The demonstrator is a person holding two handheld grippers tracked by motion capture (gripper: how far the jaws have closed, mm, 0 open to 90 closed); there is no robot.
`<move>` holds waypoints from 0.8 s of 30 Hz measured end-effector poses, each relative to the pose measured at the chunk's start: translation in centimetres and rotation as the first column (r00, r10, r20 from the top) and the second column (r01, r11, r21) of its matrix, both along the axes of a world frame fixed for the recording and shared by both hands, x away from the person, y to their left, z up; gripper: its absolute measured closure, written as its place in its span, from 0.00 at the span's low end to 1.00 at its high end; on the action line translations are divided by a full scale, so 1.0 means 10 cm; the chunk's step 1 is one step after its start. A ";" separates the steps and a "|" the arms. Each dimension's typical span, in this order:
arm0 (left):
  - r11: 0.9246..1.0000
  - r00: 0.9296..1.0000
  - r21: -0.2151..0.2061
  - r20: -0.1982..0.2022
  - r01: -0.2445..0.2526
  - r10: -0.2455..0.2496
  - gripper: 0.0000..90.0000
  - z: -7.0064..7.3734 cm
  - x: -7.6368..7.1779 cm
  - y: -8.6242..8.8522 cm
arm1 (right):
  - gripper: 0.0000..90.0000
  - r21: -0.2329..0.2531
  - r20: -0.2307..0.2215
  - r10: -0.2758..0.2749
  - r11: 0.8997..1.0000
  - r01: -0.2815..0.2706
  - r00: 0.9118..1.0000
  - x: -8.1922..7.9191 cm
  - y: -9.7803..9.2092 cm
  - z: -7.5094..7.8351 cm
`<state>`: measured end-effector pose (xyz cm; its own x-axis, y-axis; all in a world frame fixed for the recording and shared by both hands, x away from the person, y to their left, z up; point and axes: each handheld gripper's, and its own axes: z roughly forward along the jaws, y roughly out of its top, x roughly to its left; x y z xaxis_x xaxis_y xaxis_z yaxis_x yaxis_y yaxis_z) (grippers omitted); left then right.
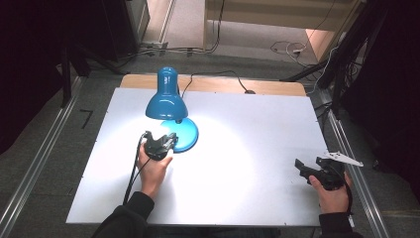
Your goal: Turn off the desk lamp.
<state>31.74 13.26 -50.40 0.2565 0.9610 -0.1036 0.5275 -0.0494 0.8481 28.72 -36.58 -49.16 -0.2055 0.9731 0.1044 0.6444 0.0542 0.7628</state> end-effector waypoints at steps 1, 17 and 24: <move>1.000 1.000 -0.001 -0.001 0.001 -0.001 1.00 0.00 0.00 0.00 | 0.14 0.001 0.000 0.000 1.000 0.000 1.000 0.00 0.00 0.00; 1.000 1.000 0.026 0.006 0.009 -0.010 1.00 0.00 0.01 -0.01 | 0.14 -0.001 -0.003 0.007 1.000 -0.007 1.000 0.00 0.03 0.00; 0.999 1.000 0.037 0.003 0.017 -0.017 1.00 0.00 0.03 -0.01 | 0.14 -0.002 -0.006 0.009 1.000 -0.009 1.000 0.01 0.04 0.00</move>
<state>32.04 13.19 -50.40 0.2732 0.9596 -0.0673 0.5239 -0.0897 0.8470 28.79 -36.22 -49.13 -0.2134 0.9715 0.1036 0.6486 0.0615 0.7586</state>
